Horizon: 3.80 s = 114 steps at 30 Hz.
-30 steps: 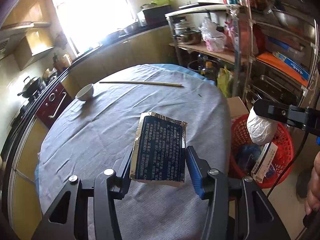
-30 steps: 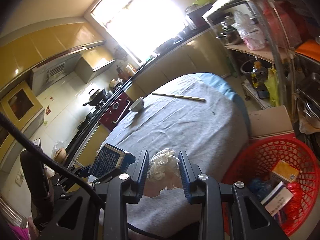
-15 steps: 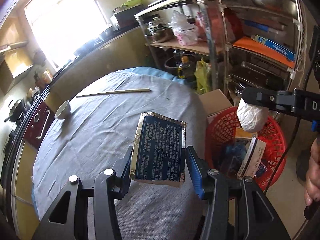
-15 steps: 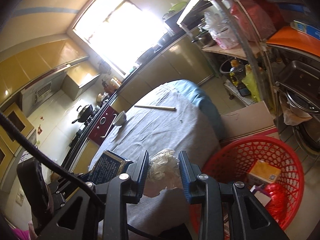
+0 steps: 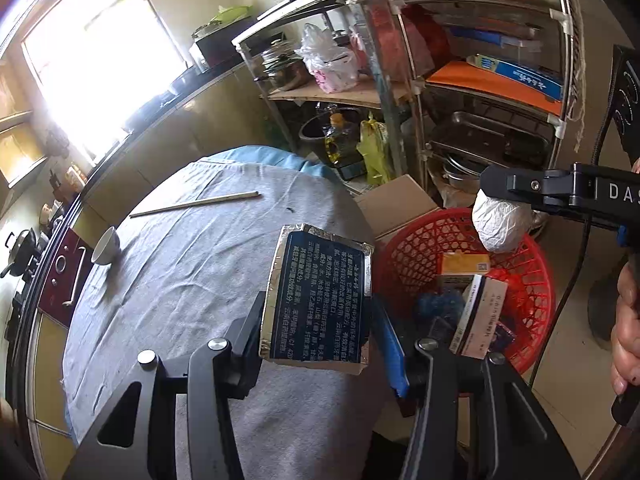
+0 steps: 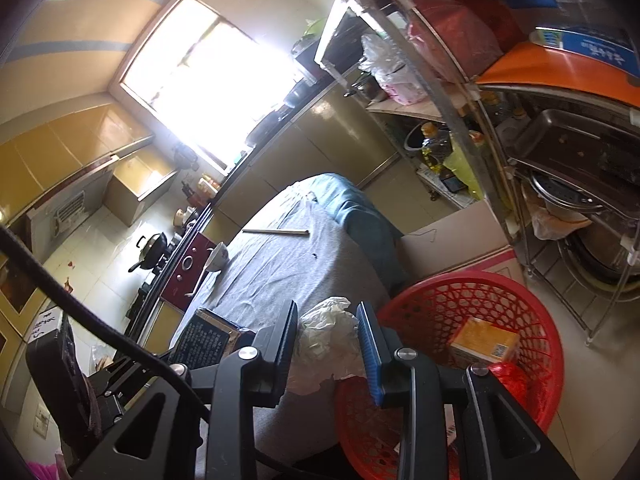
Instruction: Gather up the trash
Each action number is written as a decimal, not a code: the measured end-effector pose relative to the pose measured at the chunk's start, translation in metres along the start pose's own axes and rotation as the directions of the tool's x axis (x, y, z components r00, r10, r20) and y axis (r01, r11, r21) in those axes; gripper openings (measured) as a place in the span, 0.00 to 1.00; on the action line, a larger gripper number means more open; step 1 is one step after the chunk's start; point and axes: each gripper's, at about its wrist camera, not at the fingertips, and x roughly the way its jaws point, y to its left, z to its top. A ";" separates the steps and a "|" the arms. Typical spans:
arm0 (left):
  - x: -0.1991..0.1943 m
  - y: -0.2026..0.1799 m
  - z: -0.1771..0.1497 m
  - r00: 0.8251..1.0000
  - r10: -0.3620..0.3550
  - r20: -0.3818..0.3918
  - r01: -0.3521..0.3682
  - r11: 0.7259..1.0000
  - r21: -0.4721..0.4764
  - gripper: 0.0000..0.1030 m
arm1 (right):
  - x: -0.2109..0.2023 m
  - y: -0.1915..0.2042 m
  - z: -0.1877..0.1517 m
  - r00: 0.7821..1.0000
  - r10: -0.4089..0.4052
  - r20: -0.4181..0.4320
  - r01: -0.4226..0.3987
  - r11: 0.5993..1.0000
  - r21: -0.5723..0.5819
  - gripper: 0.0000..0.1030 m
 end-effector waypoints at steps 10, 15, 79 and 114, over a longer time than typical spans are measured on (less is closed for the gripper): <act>0.000 -0.020 0.003 0.999 -0.042 0.005 0.042 0.998 0.037 0.50 | -0.019 -0.022 0.000 0.999 -0.029 0.023 0.027 0.998 0.053 0.32; 0.005 -0.026 0.002 0.992 -0.130 -0.001 0.130 0.991 0.032 0.51 | -0.022 -0.032 -0.001 0.998 -0.051 0.024 0.049 0.996 0.078 0.32; -0.089 0.202 -0.132 0.964 0.263 0.029 -0.216 0.847 -0.485 0.83 | 0.042 0.203 -0.082 0.995 -0.054 -0.082 0.016 0.914 -0.406 0.62; -0.128 0.286 -0.221 0.893 0.434 -0.120 -0.389 0.610 -0.691 0.83 | 0.085 0.334 -0.159 0.993 -0.033 -0.114 -0.053 0.739 -0.671 0.63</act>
